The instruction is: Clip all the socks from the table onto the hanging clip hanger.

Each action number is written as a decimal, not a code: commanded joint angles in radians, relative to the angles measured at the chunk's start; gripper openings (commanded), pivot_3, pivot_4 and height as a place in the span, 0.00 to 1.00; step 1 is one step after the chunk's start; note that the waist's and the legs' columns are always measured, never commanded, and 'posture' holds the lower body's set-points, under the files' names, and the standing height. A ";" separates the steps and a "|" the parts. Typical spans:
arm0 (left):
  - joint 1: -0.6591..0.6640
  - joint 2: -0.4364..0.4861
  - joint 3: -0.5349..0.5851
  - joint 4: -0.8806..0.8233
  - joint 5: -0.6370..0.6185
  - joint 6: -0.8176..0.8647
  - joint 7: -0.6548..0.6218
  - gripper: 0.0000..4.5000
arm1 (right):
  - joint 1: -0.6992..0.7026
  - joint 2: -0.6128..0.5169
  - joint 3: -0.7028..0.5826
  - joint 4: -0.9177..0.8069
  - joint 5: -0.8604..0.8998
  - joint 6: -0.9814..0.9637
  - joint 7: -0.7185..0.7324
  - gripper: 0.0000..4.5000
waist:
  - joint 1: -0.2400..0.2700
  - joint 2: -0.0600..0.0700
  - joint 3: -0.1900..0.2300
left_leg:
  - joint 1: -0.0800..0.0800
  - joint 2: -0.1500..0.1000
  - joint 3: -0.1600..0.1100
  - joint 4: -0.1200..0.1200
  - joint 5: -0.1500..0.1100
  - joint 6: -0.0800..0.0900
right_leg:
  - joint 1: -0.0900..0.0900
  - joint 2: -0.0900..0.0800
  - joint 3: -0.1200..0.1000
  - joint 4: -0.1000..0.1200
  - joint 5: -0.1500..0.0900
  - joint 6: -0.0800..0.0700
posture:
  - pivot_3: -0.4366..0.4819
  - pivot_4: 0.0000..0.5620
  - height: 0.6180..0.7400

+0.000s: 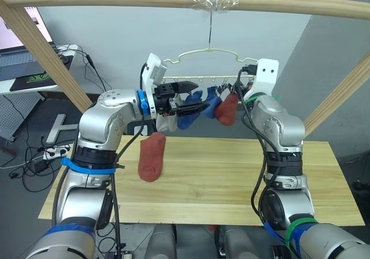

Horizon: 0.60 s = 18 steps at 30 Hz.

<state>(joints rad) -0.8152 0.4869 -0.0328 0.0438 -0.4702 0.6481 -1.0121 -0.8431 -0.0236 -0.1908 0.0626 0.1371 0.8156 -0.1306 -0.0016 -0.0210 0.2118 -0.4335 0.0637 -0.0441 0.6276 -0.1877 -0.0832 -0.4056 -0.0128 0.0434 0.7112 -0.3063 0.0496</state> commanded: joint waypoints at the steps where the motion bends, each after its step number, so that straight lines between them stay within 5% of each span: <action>1: -0.001 0.008 0.011 -0.041 -0.010 -0.010 0.007 0.92 | -0.033 -0.008 -0.009 -0.007 0.003 -0.036 -0.007 0.55 | 0.000 0.000 0.000 | 0.000 0.000 0.000 0.000 0.000 0.000 | 0.000 0.000 0.000 0.000 0.000 0.000 | 0.63 0.26 1.00; 8: -0.002 0.008 0.011 -0.038 -0.006 -0.014 0.010 0.92 | -0.040 -0.010 -0.007 0.009 0.003 -0.050 -0.009 0.55 | 0.000 0.000 0.000 | 0.000 0.000 0.000 0.000 0.000 0.000 | 0.000 0.000 0.000 0.000 0.000 0.000 | 0.64 0.25 1.00; 18: 0.009 0.006 -0.010 -0.031 0.022 -0.026 0.027 0.92 | -0.040 -0.018 -0.011 0.014 -0.006 -0.059 -0.031 0.01 | 0.000 0.000 0.000 | 0.000 0.000 0.000 0.000 0.000 0.000 | 0.000 0.000 0.000 0.000 0.000 0.000 | 0.63 0.25 1.00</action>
<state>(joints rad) -0.8111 0.4866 -0.0360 0.0437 -0.4578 0.6427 -0.9923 -0.8558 -0.0319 -0.1949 0.0929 0.1356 0.7747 -0.1505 -0.0013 -0.0210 0.2118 -0.4335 0.0638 -0.0441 0.6273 -0.1877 -0.0832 -0.4056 -0.0128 0.0434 0.7112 -0.3063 0.0496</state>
